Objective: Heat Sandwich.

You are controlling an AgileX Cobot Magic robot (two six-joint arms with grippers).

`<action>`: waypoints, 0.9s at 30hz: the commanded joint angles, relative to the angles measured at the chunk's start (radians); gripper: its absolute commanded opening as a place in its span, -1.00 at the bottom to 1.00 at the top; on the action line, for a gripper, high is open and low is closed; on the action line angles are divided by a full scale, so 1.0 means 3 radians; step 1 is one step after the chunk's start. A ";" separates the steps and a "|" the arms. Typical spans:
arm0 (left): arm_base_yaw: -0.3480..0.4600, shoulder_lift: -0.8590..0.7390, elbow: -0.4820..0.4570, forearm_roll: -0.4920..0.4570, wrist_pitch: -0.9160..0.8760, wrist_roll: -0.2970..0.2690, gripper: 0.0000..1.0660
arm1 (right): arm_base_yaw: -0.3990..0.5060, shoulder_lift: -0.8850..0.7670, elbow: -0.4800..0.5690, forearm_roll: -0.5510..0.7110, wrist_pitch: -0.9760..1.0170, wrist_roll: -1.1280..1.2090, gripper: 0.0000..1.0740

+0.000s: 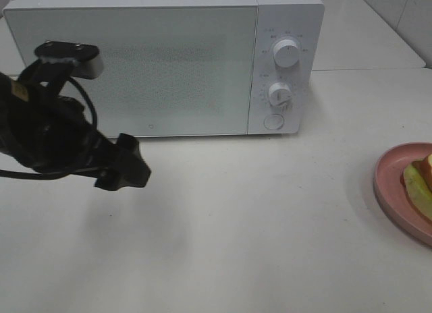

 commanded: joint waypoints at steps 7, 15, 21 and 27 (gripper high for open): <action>0.0837 -0.0287 -0.0007 0.0003 0.0990 -0.0073 0.82 | -0.0027 -0.0093 0.0003 -0.0013 -0.0030 -0.0003 0.41; 0.1517 -0.0630 -0.0003 0.0163 0.1410 -0.0107 0.82 | -0.0027 -0.0093 0.0003 -0.0013 -0.0030 -0.0003 0.41; 0.1960 -0.0927 0.0117 0.0493 0.1627 -0.0207 0.82 | -0.0027 -0.0093 0.0003 -0.0013 -0.0030 -0.0003 0.41; 0.2087 -0.1457 0.0363 0.0690 0.1590 -0.0397 0.82 | -0.0027 -0.0093 0.0003 -0.0013 -0.0030 -0.0003 0.41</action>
